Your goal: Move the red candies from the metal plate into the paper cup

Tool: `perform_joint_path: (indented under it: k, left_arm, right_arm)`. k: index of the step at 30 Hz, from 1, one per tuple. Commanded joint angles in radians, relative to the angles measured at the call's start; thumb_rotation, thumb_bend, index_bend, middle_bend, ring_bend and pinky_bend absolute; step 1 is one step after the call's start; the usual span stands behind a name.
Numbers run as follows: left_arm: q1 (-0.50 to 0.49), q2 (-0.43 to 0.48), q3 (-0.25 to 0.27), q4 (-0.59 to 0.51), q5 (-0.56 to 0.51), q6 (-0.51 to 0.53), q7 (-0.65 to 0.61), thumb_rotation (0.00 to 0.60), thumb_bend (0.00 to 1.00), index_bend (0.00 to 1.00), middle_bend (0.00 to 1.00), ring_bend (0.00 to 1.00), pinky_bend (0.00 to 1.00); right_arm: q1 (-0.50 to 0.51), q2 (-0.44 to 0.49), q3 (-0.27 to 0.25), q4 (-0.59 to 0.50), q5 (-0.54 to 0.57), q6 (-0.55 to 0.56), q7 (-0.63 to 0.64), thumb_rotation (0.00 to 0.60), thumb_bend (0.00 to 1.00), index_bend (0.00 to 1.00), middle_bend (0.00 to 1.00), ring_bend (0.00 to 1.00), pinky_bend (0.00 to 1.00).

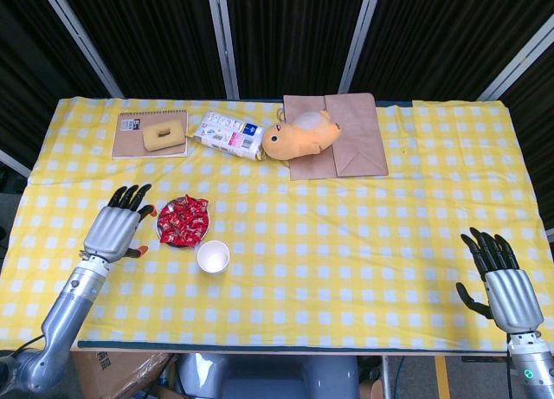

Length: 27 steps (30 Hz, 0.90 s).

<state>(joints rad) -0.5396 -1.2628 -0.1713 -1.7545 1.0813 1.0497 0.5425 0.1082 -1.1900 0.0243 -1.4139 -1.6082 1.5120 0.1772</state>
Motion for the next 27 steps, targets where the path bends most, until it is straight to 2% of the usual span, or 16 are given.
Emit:
perform_joint_path:
  k: [1, 7, 11, 13, 21, 27]
  left_arm:
    - [-0.084, -0.05, -0.017, 0.047, -0.098, -0.091, 0.079, 0.6, 0.22, 0.31, 0.0, 0.0, 0.0]
    - [-0.185, -0.094, -0.004, 0.106, -0.228, -0.193, 0.162, 0.6, 0.26, 0.26, 0.0, 0.0, 0.0]
    - [-0.221, -0.124, -0.004, 0.128, -0.29, -0.179, 0.187, 0.6, 0.27, 0.17, 0.0, 0.0, 0.0]
    - [-0.234, -0.14, -0.01, 0.142, -0.313, -0.161, 0.187, 0.6, 0.27, 0.16, 0.0, 0.0, 0.0]
    - [-0.299, -0.225, -0.058, 0.231, -0.423, -0.102, 0.195, 0.6, 0.28, 0.27, 0.0, 0.0, 0.0]
    - [-0.37, -0.286, -0.082, 0.328, -0.492, -0.133, 0.213, 0.6, 0.32, 0.29, 0.0, 0.0, 0.0]
  right_arm:
    - [0.001, 0.0, 0.0, 0.002, -0.001, 0.0, 0.006, 0.6, 0.42, 0.0, 0.0, 0.0, 0.0]
    - [0.001, 0.001, 0.002, 0.005, -0.001, 0.004, 0.026, 0.6, 0.42, 0.0, 0.0, 0.0, 0.0]
    - [0.001, 0.003, 0.004, 0.005, 0.004, 0.004, 0.04, 0.6, 0.42, 0.0, 0.0, 0.0, 0.0]
    - [0.001, 0.004, 0.004, 0.004, 0.004, 0.004, 0.047, 0.6, 0.42, 0.0, 0.0, 0.0, 0.0]
    - [0.001, 0.003, 0.002, 0.004, -0.003, 0.009, 0.055, 0.6, 0.42, 0.0, 0.0, 0.0, 0.0]
    - [0.0, 0.005, 0.005, 0.005, 0.001, 0.011, 0.07, 0.6, 0.42, 0.0, 0.0, 0.0, 0.0]
